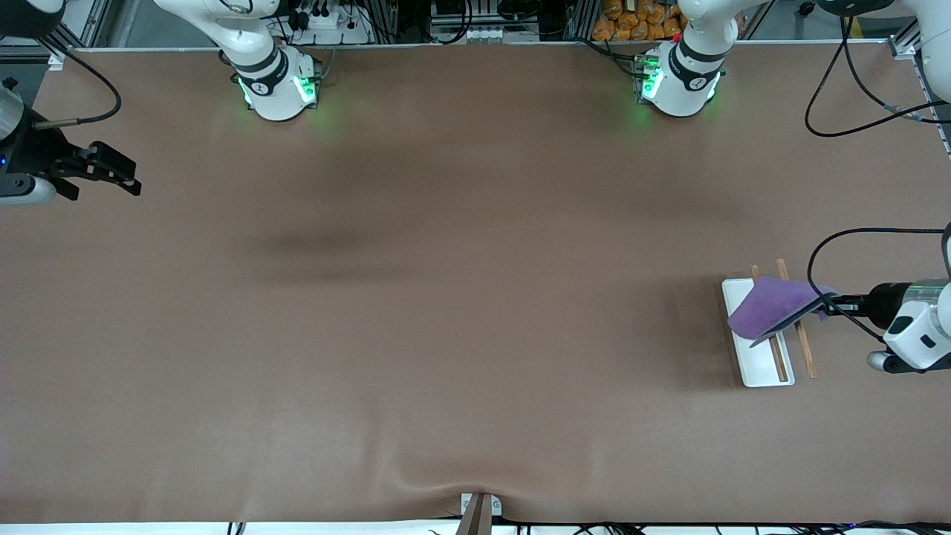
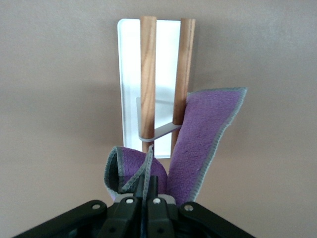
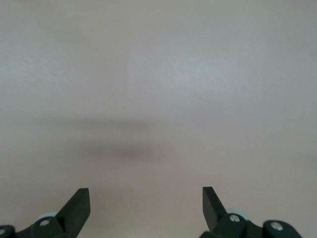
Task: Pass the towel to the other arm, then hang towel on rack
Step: 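Drape the towel over the wooden dowels with the left gripper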
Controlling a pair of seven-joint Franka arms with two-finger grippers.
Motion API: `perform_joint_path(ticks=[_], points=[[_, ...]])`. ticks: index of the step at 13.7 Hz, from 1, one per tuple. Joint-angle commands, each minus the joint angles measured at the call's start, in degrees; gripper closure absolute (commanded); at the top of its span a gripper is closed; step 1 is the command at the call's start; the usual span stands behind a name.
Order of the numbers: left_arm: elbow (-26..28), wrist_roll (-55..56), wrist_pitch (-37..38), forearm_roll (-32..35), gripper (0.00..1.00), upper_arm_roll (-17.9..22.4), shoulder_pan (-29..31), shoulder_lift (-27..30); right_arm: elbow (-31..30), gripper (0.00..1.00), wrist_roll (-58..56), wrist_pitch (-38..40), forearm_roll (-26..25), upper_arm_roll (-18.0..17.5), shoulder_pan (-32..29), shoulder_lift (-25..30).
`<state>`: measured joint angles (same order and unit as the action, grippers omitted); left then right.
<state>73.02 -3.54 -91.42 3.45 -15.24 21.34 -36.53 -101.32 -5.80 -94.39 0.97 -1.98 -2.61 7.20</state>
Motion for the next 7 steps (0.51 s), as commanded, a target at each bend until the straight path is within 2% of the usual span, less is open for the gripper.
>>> perform_joint_path(ticks=[1, 4, 7], points=[[-0.8, -2.6, -1.4, 0.9, 1.0, -0.1, 1.2, 0.0, 4.4, 0.0, 2.6, 1.3, -0.5, 0.0, 3.0, -2.3], [-0.7, -8.7, -5.6, 0.9, 1.0, 0.0, 3.5, -1.7, 6.0, 0.0, 4.0, 1.2, -0.4, 0.1, 2.5, -3.5], [-0.7, -9.3, -6.8, 0.9, 1.0, 0.1, 4.2, -2.6, 9.2, 0.0, 4.0, 2.0, -0.4, 0.2, 2.3, -5.3]])
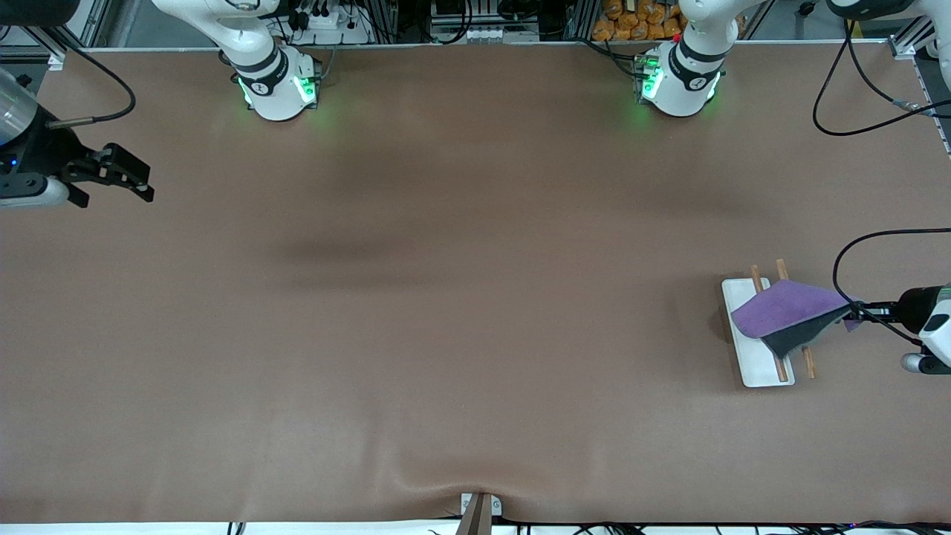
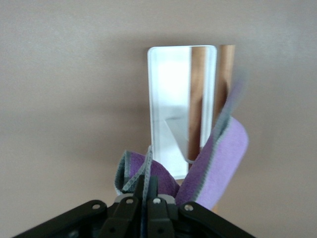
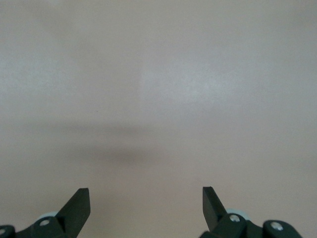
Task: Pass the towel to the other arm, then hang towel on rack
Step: 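Drape the towel over the wooden dowels with the left gripper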
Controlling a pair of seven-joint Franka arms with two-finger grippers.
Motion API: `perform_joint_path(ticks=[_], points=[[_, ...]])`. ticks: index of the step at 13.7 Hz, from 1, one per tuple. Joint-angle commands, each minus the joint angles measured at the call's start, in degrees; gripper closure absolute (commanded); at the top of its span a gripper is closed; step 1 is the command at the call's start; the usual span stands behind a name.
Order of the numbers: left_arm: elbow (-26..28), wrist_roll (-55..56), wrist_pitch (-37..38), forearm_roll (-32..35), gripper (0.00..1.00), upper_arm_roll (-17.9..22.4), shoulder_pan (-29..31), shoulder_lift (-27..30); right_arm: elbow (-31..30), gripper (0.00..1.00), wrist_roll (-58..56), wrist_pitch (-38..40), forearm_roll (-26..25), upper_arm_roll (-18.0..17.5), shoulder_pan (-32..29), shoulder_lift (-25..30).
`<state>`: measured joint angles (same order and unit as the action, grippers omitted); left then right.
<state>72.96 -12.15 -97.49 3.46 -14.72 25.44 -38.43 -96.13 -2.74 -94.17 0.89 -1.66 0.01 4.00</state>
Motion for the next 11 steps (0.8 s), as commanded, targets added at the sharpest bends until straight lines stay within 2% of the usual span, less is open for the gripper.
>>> perform_joint_path(ticks=[1, 6, 10, 11], points=[[-0.6, -0.7, -0.8, 0.9, 1.0, -0.4, 0.0, -0.7, 4.0, 0.0, 0.9, 1.8, -0.4, -0.1, -0.4, -2.4], [-0.4, -0.9, -2.7, 0.9, 1.0, -0.4, -0.3, -1.8, 4.0, 0.0, 1.0, 1.9, 0.2, 0.0, -0.4, -2.4], [-0.3, -0.6, -3.9, 0.9, 0.92, -0.4, -1.4, -2.1, 4.2, 0.0, 1.0, 1.8, 0.0, 0.0, -0.4, -2.4], [-0.3, -0.2, -4.0, 0.9, 0.73, -0.5, -1.6, -2.1, 4.4, 0.0, 0.9, 1.8, 0.1, 0.0, -0.5, -2.4]])
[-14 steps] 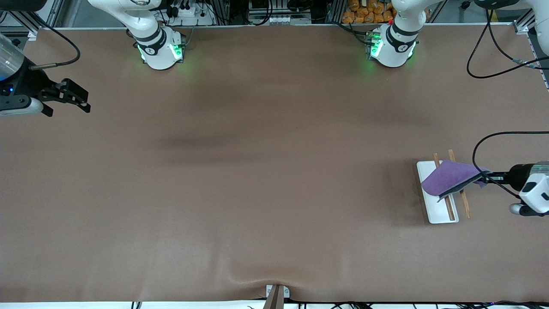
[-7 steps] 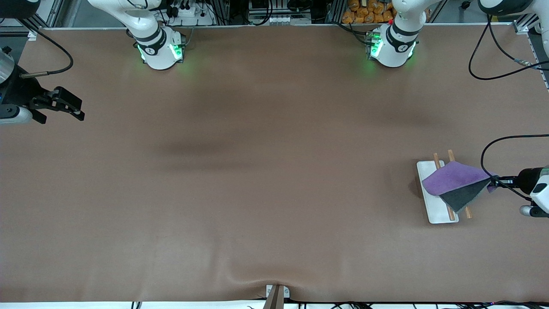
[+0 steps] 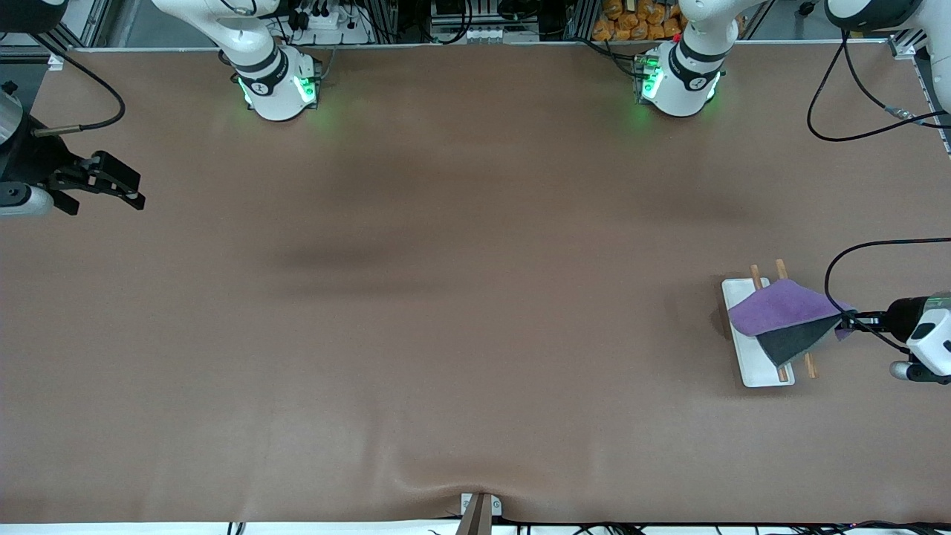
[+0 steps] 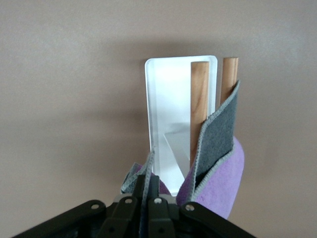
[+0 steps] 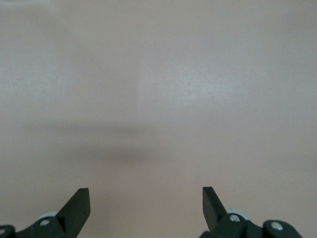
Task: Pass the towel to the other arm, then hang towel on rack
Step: 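Drape the towel over the wooden dowels with the left gripper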
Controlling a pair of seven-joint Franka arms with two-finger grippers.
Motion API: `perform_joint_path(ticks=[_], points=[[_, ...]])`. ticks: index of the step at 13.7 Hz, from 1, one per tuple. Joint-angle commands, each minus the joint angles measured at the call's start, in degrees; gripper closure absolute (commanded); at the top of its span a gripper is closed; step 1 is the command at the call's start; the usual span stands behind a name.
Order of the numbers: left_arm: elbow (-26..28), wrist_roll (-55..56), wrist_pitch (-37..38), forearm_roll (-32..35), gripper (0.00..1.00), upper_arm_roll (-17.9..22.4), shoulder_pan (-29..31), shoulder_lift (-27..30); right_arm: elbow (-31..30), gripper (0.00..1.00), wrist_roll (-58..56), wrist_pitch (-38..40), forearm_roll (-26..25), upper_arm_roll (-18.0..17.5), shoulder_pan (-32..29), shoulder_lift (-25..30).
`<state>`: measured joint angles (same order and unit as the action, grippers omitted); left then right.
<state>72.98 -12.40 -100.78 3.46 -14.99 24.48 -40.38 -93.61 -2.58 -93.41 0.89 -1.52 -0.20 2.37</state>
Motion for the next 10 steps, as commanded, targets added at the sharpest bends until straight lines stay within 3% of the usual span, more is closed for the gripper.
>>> perform_joint_path(ticks=[1, 2, 7, 10], points=[[-0.3, 0.1, -0.7, 0.9, 0.34, -0.1, -1.4, 0.0, 1.9, 0.0, 0.8, 1.0, 0.1, -0.1, -0.3, -0.8], [-0.3, -0.2, -0.6, 0.9, 0.0, -0.2, -1.4, 0.4, 1.9, 0.0, 0.7, 1.0, 0.1, -0.1, -0.4, -0.8], [-0.3, -5.7, 1.2, 0.9, 0.0, -0.2, 1.4, 3.0, 1.8, 0.0, 0.8, 1.1, 0.1, -0.1, -0.3, -0.8], [-0.3, -14.5, 1.6, -1.1, 0.0, -0.7, 5.4, 3.0, 1.8, 0.0, 0.7, 1.1, 0.1, -0.1, -0.4, -0.8]])
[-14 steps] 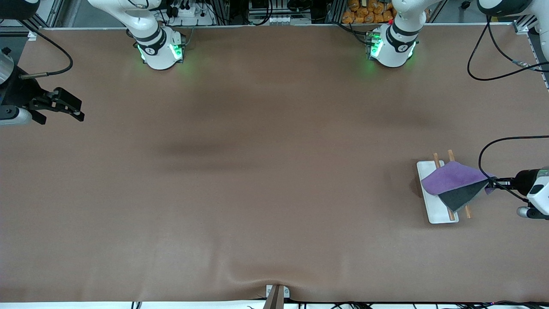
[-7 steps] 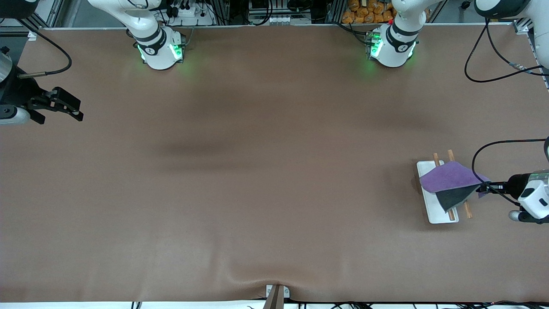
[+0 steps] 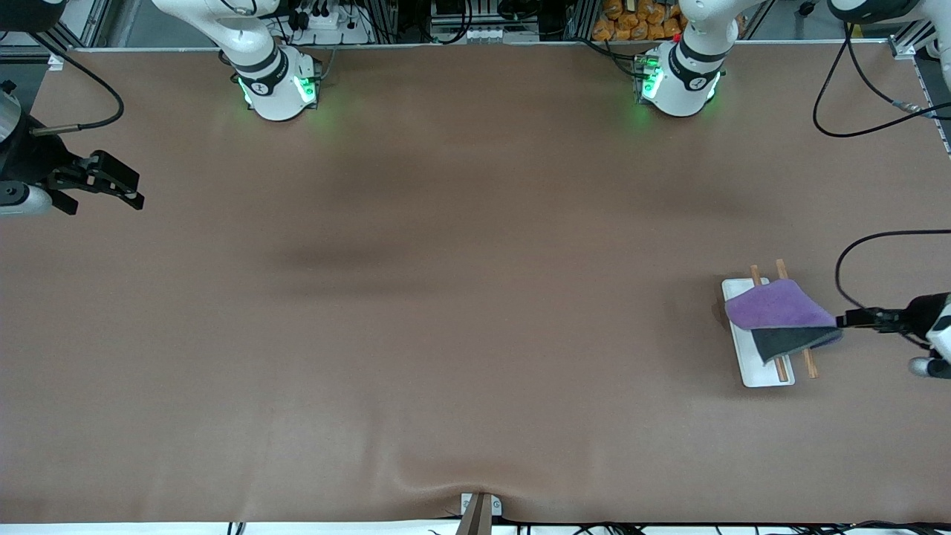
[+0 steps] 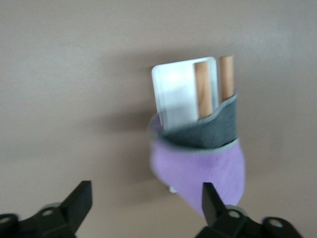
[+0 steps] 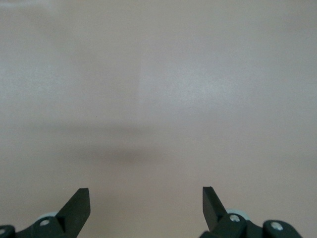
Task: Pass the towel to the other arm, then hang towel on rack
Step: 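Open the left gripper and release the towel on the rack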
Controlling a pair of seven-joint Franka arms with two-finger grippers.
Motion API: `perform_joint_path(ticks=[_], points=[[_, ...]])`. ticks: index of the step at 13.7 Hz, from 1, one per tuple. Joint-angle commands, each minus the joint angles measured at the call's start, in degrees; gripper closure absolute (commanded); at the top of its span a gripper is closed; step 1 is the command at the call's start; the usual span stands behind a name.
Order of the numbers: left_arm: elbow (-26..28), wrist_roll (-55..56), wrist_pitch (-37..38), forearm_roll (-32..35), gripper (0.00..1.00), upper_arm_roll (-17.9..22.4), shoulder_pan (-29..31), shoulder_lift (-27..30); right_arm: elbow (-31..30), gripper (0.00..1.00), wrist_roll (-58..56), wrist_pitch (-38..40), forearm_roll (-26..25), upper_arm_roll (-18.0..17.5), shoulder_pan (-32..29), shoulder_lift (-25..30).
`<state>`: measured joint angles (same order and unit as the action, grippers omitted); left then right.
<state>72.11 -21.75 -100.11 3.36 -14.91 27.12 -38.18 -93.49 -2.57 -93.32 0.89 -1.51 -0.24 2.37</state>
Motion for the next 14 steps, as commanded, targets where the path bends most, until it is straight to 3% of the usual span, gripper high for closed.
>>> perform_joint_path(ticks=[1, 7, 14], points=[[0.6, -6.7, 1.9, -2.4, 0.0, -0.9, 3.8, 0.9, 1.6, 0.0, 0.7, 1.0, 0.1, -0.2, -0.4, -0.8], [0.6, -5.3, 5.8, -2.5, 0.0, -2.5, 1.9, 8.1, 1.6, 0.0, 0.6, 1.3, 0.3, -0.1, -1.5, -0.8], [1.5, 8.0, 10.8, -2.0, 0.0, -4.8, -4.5, 16.4, 1.3, 0.0, 0.8, 2.0, 0.3, -0.1, -1.4, -0.8]])
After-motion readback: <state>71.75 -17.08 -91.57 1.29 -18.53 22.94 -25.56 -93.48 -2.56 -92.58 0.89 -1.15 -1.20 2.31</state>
